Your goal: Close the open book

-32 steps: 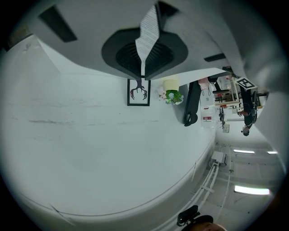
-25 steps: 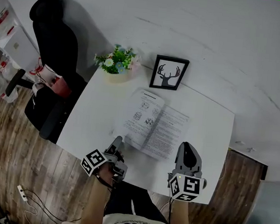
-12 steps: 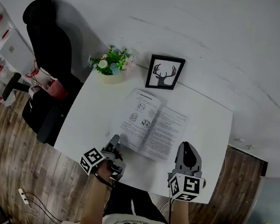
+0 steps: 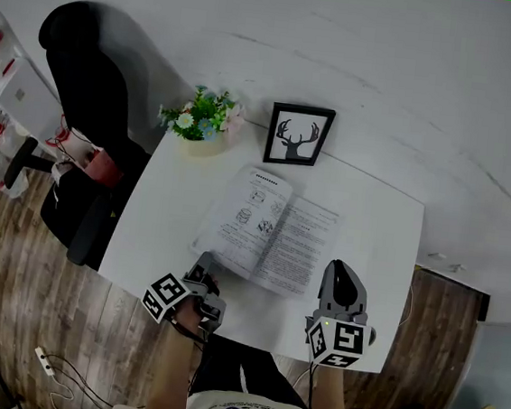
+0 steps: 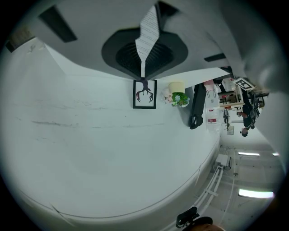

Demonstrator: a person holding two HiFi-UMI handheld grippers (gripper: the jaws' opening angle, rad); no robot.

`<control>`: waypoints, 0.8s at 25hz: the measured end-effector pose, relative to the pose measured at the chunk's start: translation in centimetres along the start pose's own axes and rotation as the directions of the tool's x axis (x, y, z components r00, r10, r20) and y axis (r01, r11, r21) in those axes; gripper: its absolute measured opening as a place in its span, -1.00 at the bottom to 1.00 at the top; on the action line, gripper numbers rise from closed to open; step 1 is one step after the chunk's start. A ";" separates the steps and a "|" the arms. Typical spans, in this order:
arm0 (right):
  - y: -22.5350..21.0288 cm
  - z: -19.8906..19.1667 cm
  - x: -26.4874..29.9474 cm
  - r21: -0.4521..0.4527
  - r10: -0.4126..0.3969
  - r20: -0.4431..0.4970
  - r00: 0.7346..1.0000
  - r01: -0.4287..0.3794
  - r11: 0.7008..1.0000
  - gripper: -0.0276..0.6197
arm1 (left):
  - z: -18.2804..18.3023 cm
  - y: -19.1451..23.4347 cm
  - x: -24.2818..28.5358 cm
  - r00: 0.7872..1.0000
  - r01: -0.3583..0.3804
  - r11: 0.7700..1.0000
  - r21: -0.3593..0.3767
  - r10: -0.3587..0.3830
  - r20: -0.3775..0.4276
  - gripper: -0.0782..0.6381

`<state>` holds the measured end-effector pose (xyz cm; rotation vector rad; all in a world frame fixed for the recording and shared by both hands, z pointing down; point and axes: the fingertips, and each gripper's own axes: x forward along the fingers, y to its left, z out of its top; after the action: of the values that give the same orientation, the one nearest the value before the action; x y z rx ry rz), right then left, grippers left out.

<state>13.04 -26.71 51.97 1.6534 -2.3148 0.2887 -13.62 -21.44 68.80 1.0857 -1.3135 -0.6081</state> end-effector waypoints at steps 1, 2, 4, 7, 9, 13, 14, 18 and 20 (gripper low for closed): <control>0.0 0.0 0.0 0.001 0.000 0.001 1.000 0.000 1.000 -0.79 | 0.0 -0.1 -0.1 1.000 0.002 1.000 0.009 -0.002 0.000 -0.60; -0.1 0.1 0.0 0.001 -0.001 0.001 1.000 0.001 1.000 -0.79 | 0.0 -0.3 -0.1 1.000 0.004 1.000 0.018 -0.004 -0.001 -0.61; -0.3 0.1 -0.1 0.005 -0.003 0.002 1.000 0.003 1.000 -0.79 | 0.0 -0.6 -0.2 1.000 0.006 0.999 0.049 -0.006 -0.003 -0.63; -0.6 0.1 -0.1 0.012 -0.006 0.004 1.000 0.006 1.000 -0.79 | 0.0 -1.2 -0.3 1.000 0.010 0.994 0.112 -0.009 -0.009 -0.68; -0.7 0.2 -0.2 0.015 -0.007 0.006 1.000 0.007 1.000 -0.79 | 0.0 -1.8 -0.6 1.000 0.023 0.989 0.146 -0.022 -0.008 -0.69; -1.1 0.4 -0.5 0.019 -0.011 0.012 1.000 0.011 1.000 -0.79 | -0.3 -3.3 -1.2 0.997 0.075 0.978 0.197 -0.074 -0.012 -0.69; -1.2 0.4 -0.6 0.020 -0.014 0.014 1.000 0.013 1.000 -0.79 | -0.5 -3.7 -1.3 0.996 0.091 0.973 0.210 -0.089 -0.018 -0.69; -1.8 0.7 -0.9 0.029 -0.020 0.027 0.999 0.020 0.999 -0.79 | -1.4 -5.4 -1.7 0.991 0.132 0.951 0.279 -0.124 -0.044 -0.69; -2.0 0.9 -1.1 0.032 -0.023 0.032 0.999 0.022 0.999 -0.79 | -1.9 -6.3 -1.8 0.990 0.142 0.937 0.319 -0.130 -0.058 -0.69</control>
<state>15.17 -26.67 50.78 1.7111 -2.3249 0.2973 -10.87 -21.98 62.64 1.4593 -1.3435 -0.4815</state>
